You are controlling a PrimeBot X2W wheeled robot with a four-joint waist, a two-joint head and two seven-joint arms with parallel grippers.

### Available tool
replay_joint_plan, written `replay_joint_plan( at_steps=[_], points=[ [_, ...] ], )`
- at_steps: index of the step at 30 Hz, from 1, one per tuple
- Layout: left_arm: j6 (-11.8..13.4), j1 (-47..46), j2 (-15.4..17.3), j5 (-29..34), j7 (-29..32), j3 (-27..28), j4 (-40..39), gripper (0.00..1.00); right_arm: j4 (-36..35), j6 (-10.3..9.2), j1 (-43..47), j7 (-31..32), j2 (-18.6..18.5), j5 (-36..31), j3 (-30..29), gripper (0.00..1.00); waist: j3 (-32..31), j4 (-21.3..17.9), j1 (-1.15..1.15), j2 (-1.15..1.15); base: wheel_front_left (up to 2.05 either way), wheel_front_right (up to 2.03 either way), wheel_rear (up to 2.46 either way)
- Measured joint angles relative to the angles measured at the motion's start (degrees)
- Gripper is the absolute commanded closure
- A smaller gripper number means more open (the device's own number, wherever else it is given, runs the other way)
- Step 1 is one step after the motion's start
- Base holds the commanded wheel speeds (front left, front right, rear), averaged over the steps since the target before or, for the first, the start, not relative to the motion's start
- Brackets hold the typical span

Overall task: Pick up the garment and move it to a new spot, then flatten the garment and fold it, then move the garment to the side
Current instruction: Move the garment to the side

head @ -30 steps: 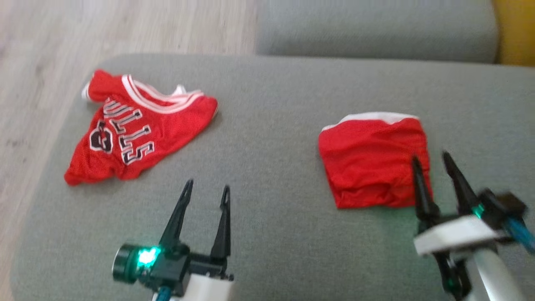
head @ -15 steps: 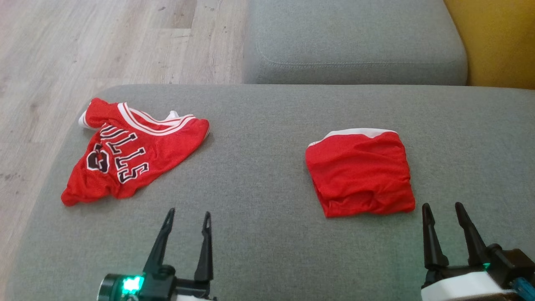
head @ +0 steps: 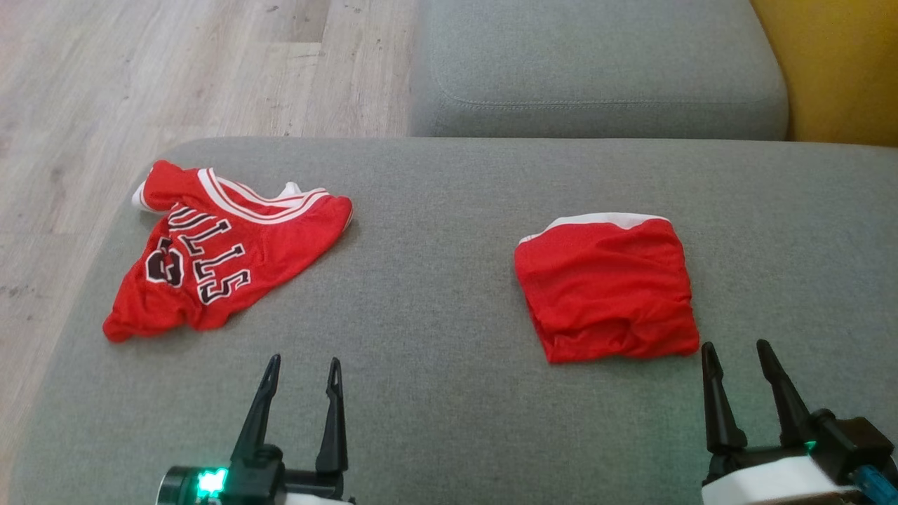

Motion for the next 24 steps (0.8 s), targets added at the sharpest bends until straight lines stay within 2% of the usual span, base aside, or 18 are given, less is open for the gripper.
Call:
replay_joint_plan(
  at_steps=[8, 13, 16, 22, 23, 24],
  points=[
    [-0.4, 0.0, -0.3, 0.2, 0.0, 0.1, 0.1, 0.00, 2.1, 0.00, -0.6, 0.0, 0.0, 1.3, -1.8, 0.00, 2.1, 0.1, 0.00, 0.00, 0.00, 0.00, 0.00],
    [-0.8, -1.1, -0.5, 0.1, 0.0, 0.1, -0.1, 0.00, 9.0, 0.00, -8.4, 0.0, -0.6, 4.4, -2.5, 0.00, 5.7, 0.4, 0.00, 0.00, 0.00, 0.00, 0.00],
    [-0.9, -3.9, -0.6, 0.0, 0.0, 0.0, -0.3, 0.00, 15.4, 0.00, -16.0, 0.5, -3.2, 8.4, -1.1, 0.00, 8.5, 0.7, 0.02, 0.00, 0.00, 0.00, 0.00],
    [-1.3, -8.3, -0.8, -0.7, 0.0, -0.9, -0.5, 0.00, 27.3, 0.00, -28.6, 8.9, -9.9, 16.4, 2.1, 0.00, 12.8, 2.2, 0.03, 0.00, 0.00, 0.00, 0.00],
    [-1.3, -8.5, -0.8, -0.9, 0.0, -1.1, -0.5, 0.00, 28.8, 0.00, -29.7, 10.3, -10.6, 17.5, 3.1, 0.12, 13.2, 2.5, 0.03, 0.00, 0.00, 0.00, 0.00],
    [-1.3, -8.6, -0.8, -1.0, 0.0, -1.6, -0.5, 0.00, 30.2, 0.00, -30.3, 11.6, -11.2, 18.9, 4.4, 0.12, 13.5, 2.9, 0.02, 0.00, 0.00, 0.00, 0.00]
  ],
)
